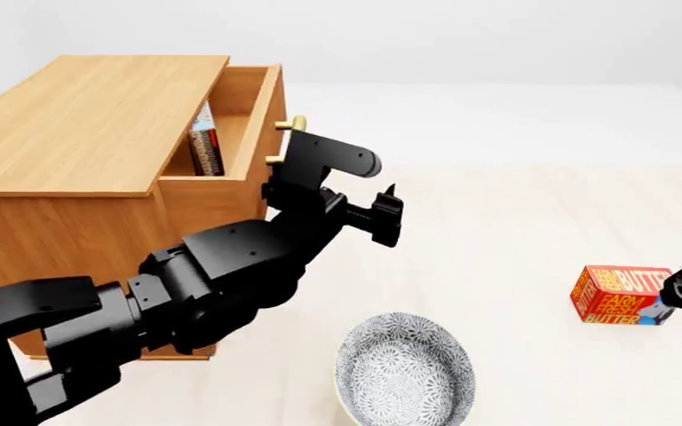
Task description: Put the chocolate pudding in the top drawer of the cabinet and close it.
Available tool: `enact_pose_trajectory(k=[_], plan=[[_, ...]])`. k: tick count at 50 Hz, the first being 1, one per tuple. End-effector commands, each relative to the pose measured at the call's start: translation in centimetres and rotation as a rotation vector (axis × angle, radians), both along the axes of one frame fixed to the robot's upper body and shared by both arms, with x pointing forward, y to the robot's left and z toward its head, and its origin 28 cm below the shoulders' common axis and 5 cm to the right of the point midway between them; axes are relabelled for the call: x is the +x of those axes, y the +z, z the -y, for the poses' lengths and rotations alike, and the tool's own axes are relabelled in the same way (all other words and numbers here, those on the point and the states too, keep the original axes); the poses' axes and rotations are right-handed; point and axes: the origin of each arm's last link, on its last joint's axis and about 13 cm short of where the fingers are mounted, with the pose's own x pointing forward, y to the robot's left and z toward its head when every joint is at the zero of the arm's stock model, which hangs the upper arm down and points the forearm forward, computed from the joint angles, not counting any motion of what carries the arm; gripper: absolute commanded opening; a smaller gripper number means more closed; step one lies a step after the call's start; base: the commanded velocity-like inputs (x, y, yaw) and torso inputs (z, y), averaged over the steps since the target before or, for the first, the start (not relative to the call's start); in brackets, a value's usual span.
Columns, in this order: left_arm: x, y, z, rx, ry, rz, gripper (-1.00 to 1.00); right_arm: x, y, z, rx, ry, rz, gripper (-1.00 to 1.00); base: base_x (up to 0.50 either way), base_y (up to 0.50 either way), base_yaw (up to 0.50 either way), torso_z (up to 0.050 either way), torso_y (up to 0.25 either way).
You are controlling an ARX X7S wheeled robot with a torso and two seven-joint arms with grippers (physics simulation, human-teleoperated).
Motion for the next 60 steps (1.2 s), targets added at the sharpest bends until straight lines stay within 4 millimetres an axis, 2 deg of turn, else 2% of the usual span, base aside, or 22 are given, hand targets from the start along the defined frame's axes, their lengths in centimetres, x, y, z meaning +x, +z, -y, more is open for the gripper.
enact_pose_trajectory(k=[1, 18, 31, 52, 60], plan=[[0.8, 0.1, -1.5, -0.005, 0.064, -0.006, 1.00, 0.6, -0.1, -0.2, -0.002, -0.003, -0.003, 1.00, 0.00, 0.00, 0.00, 0.000, 0.000], [1.5, -0.1, -3.5, 0.009, 0.136, -0.007, 1.00, 1.0, -0.1, -0.5, -0.007, 0.001, -0.006, 1.00, 0.00, 0.00, 0.00, 0.000, 0.000], [1.9, -0.7, -5.0, 0.027, 0.191, -0.012, 1.00, 0.2, 0.1, -0.3, -0.008, 0.007, -0.004, 1.00, 0.00, 0.00, 0.00, 0.000, 0.000], [2.3, -1.2, -7.9, 0.052, 0.291, -0.009, 1.00, 1.6, 0.0, -1.0, -0.012, 0.008, -0.006, 1.00, 0.01, 0.00, 0.00, 0.000, 0.000], [2.3, -1.0, -8.8, 0.056, 0.327, -0.001, 1.00, 1.1, 0.0, -0.8, -0.013, 0.008, -0.006, 1.00, 0.01, 0.00, 0.00, 0.000, 0.000]])
